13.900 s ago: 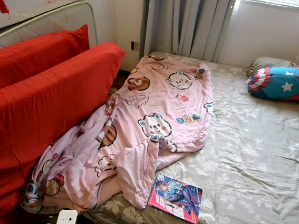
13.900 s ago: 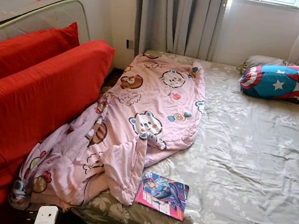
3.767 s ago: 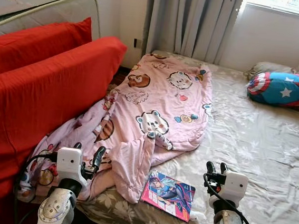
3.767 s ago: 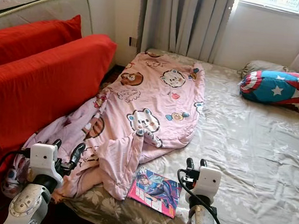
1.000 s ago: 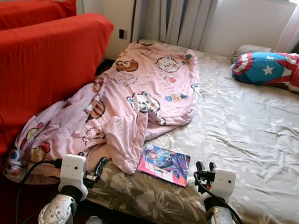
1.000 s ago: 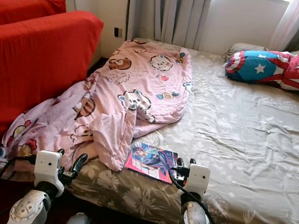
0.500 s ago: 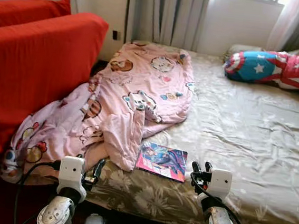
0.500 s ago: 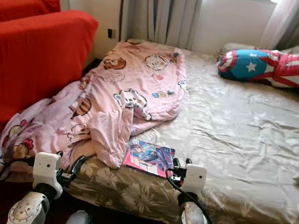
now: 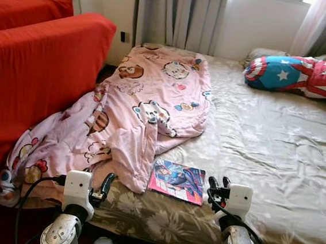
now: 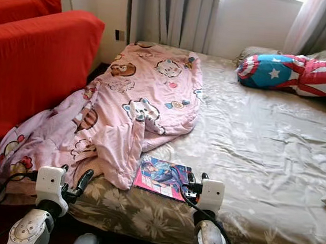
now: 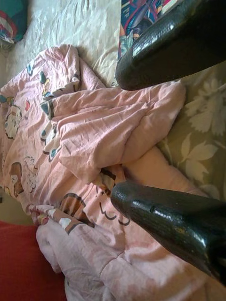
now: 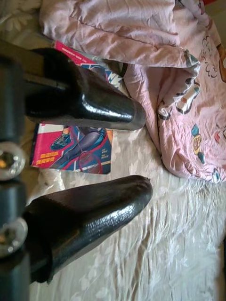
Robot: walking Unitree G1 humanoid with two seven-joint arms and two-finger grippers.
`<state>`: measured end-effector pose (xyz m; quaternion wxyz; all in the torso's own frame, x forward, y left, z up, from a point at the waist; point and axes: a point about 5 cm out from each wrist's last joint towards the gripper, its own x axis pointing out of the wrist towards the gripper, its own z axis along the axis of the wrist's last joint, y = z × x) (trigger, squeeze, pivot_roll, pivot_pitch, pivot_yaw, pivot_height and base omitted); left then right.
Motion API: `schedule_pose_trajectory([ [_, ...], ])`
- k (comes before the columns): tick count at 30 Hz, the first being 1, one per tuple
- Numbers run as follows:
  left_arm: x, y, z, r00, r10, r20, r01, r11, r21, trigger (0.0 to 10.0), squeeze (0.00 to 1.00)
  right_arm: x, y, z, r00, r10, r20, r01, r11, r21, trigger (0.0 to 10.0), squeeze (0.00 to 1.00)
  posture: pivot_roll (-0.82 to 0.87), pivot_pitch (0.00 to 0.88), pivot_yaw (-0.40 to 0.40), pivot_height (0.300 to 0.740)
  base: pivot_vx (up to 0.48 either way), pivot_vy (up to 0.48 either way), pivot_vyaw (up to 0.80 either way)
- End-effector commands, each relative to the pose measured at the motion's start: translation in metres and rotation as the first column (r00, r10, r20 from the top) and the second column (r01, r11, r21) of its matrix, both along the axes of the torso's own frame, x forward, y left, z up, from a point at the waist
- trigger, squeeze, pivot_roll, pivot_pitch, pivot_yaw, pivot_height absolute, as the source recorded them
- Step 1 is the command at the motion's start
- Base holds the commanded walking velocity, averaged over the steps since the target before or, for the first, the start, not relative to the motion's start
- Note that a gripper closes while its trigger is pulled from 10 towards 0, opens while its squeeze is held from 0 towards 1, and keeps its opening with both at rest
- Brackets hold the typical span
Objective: Clean up the room
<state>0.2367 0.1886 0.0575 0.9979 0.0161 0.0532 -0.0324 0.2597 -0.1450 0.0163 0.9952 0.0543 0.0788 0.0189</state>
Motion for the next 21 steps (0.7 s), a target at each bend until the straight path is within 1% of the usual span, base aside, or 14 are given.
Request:
schedule_pose_trajectory([
  [1, 0.0, 0.001, -0.001, 1.0, 0.005, -0.003, -0.005, 1.0, -0.008, 10.0, 0.0, 0.001, 0.0, 0.0, 1.0, 0.009, -0.002, -0.009, 1.0, -0.001, 10.0, 0.0, 0.08, 0.0, -0.073, 0.626, 0.3, 0.0, 0.52],
  [3, 0.0, 0.0, -0.001, 1.0, 0.004, -0.002, -0.004, 1.0, -0.01, 10.0, 0.0, 0.0, 0.003, 0.0, 0.999, 0.038, 0.0, -0.038, 0.999, 0.007, 10.0, 0.0, 0.08, 0.0, -0.075, 0.626, 0.3, 0.0, 0.8],
  [6, 0.0, 0.0, -0.001, 1.0, 0.003, -0.002, -0.003, 1.0, -0.01, 10.0, 0.0, 0.0, 0.004, 0.0, 0.999, 0.038, 0.001, -0.038, 0.999, 0.01, 10.0, 0.0, 0.08, 0.0, -0.075, 0.626, 0.303, 0.0, 0.63],
  [15, -0.001, 0.0, -0.001, 1.0, 0.007, 0.002, -0.007, 1.0, -0.014, 10.0, 0.0, 0.0, -0.002, -0.004, 1.0, -0.004, -0.028, 0.005, 1.0, 0.024, 10.0, 0.0, 0.08, 0.0, -0.076, 0.626, 0.299, 0.0, 0.0],
  [16, -0.001, 0.0, -0.001, 1.0, 0.005, 0.003, -0.005, 1.0, -0.013, 10.0, 0.0, 0.0, -0.006, -0.006, 0.999, -0.035, -0.041, 0.036, 0.999, 0.04, 10.0, 0.0, 0.08, 0.0, -0.075, 0.626, 0.0, 0.0, 0.0],
  [17, -0.001, 0.0, -0.001, 1.0, 0.005, 0.003, -0.005, 1.0, -0.013, 10.0, 0.0, 0.0, -0.006, -0.006, 0.999, -0.035, -0.041, 0.036, 0.999, 0.04, 10.0, 0.0, 0.08, 0.0, -0.075, 0.626, 0.0, 0.0, 0.0],
  [18, 0.0, 0.0, 0.0, 1.0, 0.002, 0.005, -0.002, 1.0, -0.012, 10.0, 0.0, -0.001, -0.015, -0.009, 0.992, -0.105, -0.067, 0.11, 0.991, 0.079, 10.0, 0.0, 0.08, 0.0, -0.074, 0.626, 0.0, 0.0, 0.0],
  [20, 0.0, -0.001, 0.0, 1.0, -0.001, 0.006, 0.001, 1.0, -0.011, 10.0, 0.0, -0.001, -0.023, -0.012, 0.981, -0.173, -0.089, 0.181, 0.979, 0.098, 10.0, 0.0, 0.08, 0.0, -0.073, 0.626, 0.0, 0.0, 0.0],
  [21, 0.0, -0.001, 0.0, 1.0, -0.003, 0.006, 0.003, 1.0, -0.01, 10.0, 0.0, -0.002, -0.031, -0.015, 0.966, -0.231, -0.116, 0.244, 0.963, 0.114, 10.0, 0.0, 0.09, 0.0, -0.071, 0.626, 0.0, 0.0, 0.0],
])
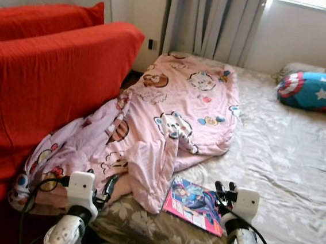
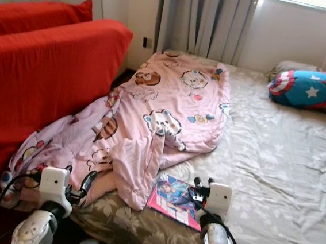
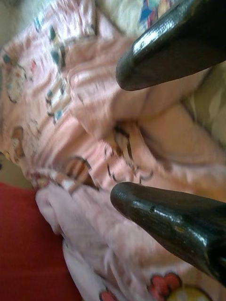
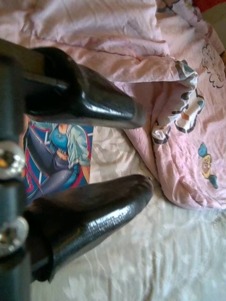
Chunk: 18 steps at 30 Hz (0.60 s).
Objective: Clean up the room
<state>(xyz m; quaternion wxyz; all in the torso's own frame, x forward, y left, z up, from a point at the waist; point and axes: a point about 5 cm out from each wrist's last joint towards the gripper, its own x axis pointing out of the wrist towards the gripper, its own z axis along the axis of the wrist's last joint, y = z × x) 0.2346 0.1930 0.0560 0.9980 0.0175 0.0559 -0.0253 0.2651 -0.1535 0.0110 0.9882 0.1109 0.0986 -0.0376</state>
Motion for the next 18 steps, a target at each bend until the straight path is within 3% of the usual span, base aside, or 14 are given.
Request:
schedule_pose_trajectory([
  [1, 0.002, -0.005, 0.002, 1.0, -0.019, 0.01, 0.019, 1.0, -0.012, 10.0, 0.0, -0.008, -0.025, -0.011, 0.988, -0.14, -0.069, 0.142, 0.989, 0.027, 10.0, 0.0, 0.09, 0.0, -0.071, 0.626, 0.0, 0.0, 0.0],
  [10, 0.0, -0.005, 0.002, 1.0, -0.023, 0.005, 0.023, 1.0, -0.01, 10.0, 0.0, -0.008, -0.058, -0.017, 0.945, -0.294, -0.142, 0.304, 0.952, 0.048, 10.0, 0.0, 0.09, 0.0, -0.069, 0.626, 0.0, 0.0, 0.0],
  [14, -0.001, -0.005, 0.003, 1.0, -0.024, 0.003, 0.024, 1.0, -0.011, 10.0, 0.0, -0.007, -0.065, -0.02, 0.933, -0.314, -0.174, 0.328, 0.943, 0.052, 10.0, 0.0, 0.09, 0.0, -0.067, 0.626, 0.0, 0.0, 0.0],
  [16, -0.002, -0.004, 0.001, 1.0, -0.025, -0.001, 0.025, 1.0, -0.009, 10.0, 0.0, -0.006, -0.07, -0.025, 0.916, -0.325, -0.235, 0.349, 0.935, 0.067, 10.0, 0.0, 0.1, 0.0, -0.066, 0.626, 0.0, 0.0, -0.63],
  [18, -0.002, -0.004, 0.002, 1.0, -0.025, -0.001, 0.025, 1.0, -0.008, 10.0, 0.0, -0.005, -0.069, -0.025, 0.919, -0.316, -0.236, 0.337, 0.94, 0.056, 10.0, 0.0, 0.1, 0.0, -0.066, 0.626, 0.0, 0.0, -0.68],
])
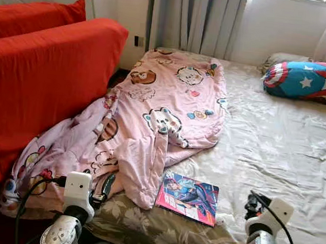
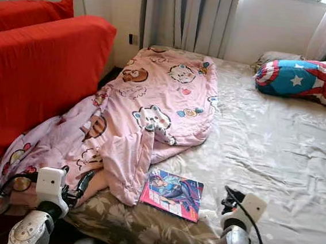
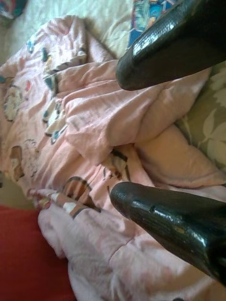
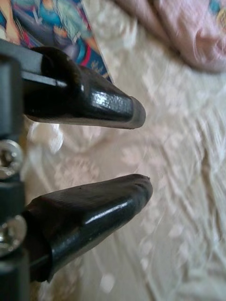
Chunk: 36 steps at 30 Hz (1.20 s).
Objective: Clean up the room
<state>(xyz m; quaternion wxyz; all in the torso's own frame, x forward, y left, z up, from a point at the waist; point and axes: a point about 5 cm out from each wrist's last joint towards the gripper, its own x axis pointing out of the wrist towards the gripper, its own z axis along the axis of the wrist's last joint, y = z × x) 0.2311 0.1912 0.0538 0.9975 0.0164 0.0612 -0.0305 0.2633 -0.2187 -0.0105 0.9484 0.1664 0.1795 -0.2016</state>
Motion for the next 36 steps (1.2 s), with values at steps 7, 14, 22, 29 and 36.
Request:
schedule_pose_trajectory([
  [7, 0.003, -0.003, 0.005, 1.0, -0.016, 0.011, 0.016, 1.0, -0.005, 10.0, 0.0, 0.004, 0.002, 0.001, 1.0, 0.011, 0.007, -0.011, 1.0, 0.008, 10.0, 0.0, 0.1, 0.004, -0.063, 0.626, 0.0, 0.0, -0.48],
  [14, 0.005, -0.006, 0.005, 1.0, -0.023, 0.013, 0.023, 1.0, 0.003, 10.0, 0.0, 0.006, 0.006, 0.001, 0.999, 0.034, 0.008, -0.034, 0.999, 0.004, 10.0, 0.0, 0.1, 0.005, -0.067, 0.626, 0.0, 0.0, 0.0],
  [22, 0.005, -0.005, 0.003, 1.0, -0.014, 0.01, 0.014, 1.0, 0.001, 10.0, 0.0, 0.008, 0.011, 0.001, 0.998, 0.065, 0.004, -0.065, 0.998, -0.003, 10.0, 0.0, 0.1, 0.006, -0.075, 0.626, 0.0, 0.0, 0.0],
  [29, 0.003, -0.004, 0.0, 1.0, -0.007, -0.004, 0.007, 1.0, 0.005, 10.0, 0.0, 0.007, 0.017, -0.006, 0.992, 0.101, -0.077, -0.102, 0.995, -0.016, 10.0, 0.0, 0.11, 0.022, -0.072, 0.626, 0.0, 0.0, 0.0],
  [36, 0.004, -0.006, 0.002, 1.0, -0.006, -0.004, 0.006, 1.0, -0.003, 10.0, 0.0, 0.009, 0.026, -0.01, 0.979, 0.148, -0.14, -0.146, 0.989, 0.024, 10.0, 0.0, 0.11, 0.074, -0.059, 0.626, 0.0, 0.0, 0.0],
])
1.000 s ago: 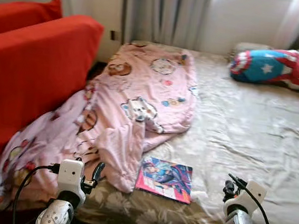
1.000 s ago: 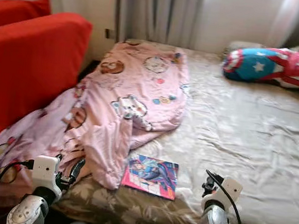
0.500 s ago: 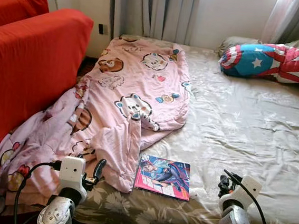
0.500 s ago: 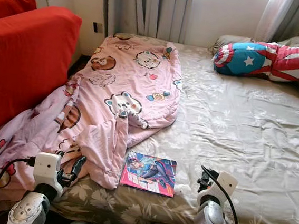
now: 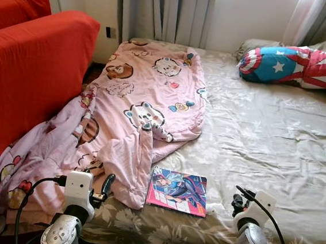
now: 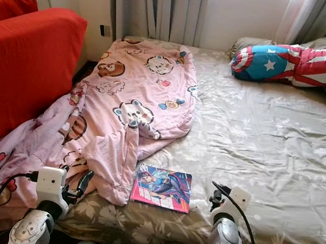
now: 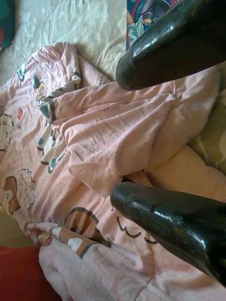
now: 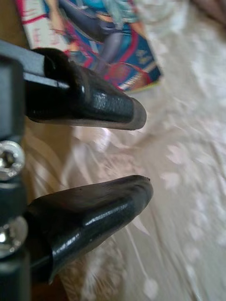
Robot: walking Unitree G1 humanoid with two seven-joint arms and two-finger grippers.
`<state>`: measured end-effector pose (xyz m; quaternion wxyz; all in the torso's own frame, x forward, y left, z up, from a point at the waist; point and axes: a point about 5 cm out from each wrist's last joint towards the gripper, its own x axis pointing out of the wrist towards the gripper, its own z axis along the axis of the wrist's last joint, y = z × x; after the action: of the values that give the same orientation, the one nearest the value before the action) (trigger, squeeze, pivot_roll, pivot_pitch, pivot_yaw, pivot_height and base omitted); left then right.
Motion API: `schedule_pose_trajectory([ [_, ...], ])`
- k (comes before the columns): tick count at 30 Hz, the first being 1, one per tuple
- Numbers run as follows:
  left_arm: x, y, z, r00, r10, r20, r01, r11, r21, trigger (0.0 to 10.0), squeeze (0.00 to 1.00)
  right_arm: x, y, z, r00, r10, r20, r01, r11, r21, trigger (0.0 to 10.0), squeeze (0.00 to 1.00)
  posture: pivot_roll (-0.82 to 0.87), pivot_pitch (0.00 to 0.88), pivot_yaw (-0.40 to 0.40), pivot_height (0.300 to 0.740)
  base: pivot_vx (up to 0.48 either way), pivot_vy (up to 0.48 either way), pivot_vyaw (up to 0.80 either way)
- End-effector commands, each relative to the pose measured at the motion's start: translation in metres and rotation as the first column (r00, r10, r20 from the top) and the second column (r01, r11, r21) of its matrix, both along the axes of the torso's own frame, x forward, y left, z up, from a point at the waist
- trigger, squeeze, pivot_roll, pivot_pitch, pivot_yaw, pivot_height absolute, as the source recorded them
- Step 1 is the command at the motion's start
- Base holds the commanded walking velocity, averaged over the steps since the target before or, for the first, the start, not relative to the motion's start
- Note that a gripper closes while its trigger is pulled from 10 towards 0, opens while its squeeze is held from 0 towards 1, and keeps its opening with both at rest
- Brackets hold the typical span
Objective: Clean up the room
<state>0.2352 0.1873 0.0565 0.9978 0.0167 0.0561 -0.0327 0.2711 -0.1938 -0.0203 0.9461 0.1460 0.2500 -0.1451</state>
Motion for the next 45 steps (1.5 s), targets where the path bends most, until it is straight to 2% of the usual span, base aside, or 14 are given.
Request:
schedule_pose_trajectory([
  [1, -0.001, -0.003, -0.001, 1.0, -0.005, -0.016, 0.005, 1.0, -0.005, 10.0, 0.0, 0.001, 0.002, 0.0, 1.0, 0.026, -0.013, -0.026, 1.0, -0.005, 10.0, 0.0, 0.11, 0.086, -0.056, 0.626, 0.0, 0.0, 0.0],
  [5, 0.0, -0.005, 0.0, 0.999, -0.023, -0.023, 0.023, 1.0, -0.001, 10.0, 0.0, 0.004, -0.001, 0.001, 0.999, 0.04, -0.035, -0.042, 0.998, -0.044, 10.0, 0.0, 0.12, 0.131, -0.048, 0.626, 0.0, 0.0, 0.0],
  [10, -0.005, -0.002, 0.005, 0.999, -0.029, -0.018, 0.029, 1.0, 0.009, 10.0, 0.0, 0.008, -0.009, 0.005, 1.0, -0.007, -0.019, 0.007, 1.0, -0.004, 10.0, 0.0, 0.13, 0.198, -0.04, 0.626, 0.0, 0.0, 0.0],
  [11, -0.01, -0.002, 0.007, 1.0, -0.025, -0.017, 0.026, 1.0, 0.013, 10.0, 0.0, 0.008, -0.009, 0.006, 1.0, -0.002, -0.004, 0.002, 1.0, 0.014, 10.0, 1.0, 0.13, 0.21, -0.041, 0.626, 0.0, 0.0, 0.0],
  [22, -0.029, -0.007, 0.018, 0.999, -0.021, -0.032, 0.021, 1.0, 0.001, 10.0, 0.0, 0.029, 0.009, 0.02, 0.997, 0.075, 0.014, -0.076, 0.997, 0.022, 10.0, 1.0, 0.17, 0.281, -0.051, 0.626, 0.0, 0.0, 0.0],
  [30, -0.03, -0.007, 0.031, 1.0, -0.008, -0.016, 0.008, 1.0, -0.004, 10.0, 0.0, 0.035, 0.01, 0.025, 0.993, 0.117, 0.004, -0.117, 0.993, 0.005, 10.0, 1.0, 0.18, 0.292, -0.052, 0.626, 0.0, 0.0, 0.0],
  [31, -0.03, -0.007, 0.032, 1.0, -0.004, -0.014, 0.004, 1.0, -0.004, 10.0, 0.0, 0.035, 0.007, 0.025, 0.993, 0.117, -0.008, -0.117, 0.993, -0.015, 10.0, 0.0, 0.19, 0.301, -0.049, 0.626, 0.0, 0.0, 0.0],
  [37, -0.032, -0.008, 0.04, 1.0, 0.007, -0.01, -0.007, 1.0, -0.01, 10.0, 0.0, 0.036, -0.003, 0.027, 0.995, 0.09, -0.03, -0.091, 0.995, -0.032, 10.0, 0.0, 0.19, 0.319, -0.055, 0.626, 0.0, 0.0, 0.0],
  [45, -0.035, -0.012, 0.046, 1.0, 0.009, -0.007, -0.009, 1.0, -0.009, 10.0, 0.0, 0.041, 0.003, 0.031, 0.992, 0.124, -0.019, -0.124, 0.992, -0.027, 10.0, 0.0, 0.2, 0.355, -0.057, 0.626, 0.0, 0.0, 0.0],
])
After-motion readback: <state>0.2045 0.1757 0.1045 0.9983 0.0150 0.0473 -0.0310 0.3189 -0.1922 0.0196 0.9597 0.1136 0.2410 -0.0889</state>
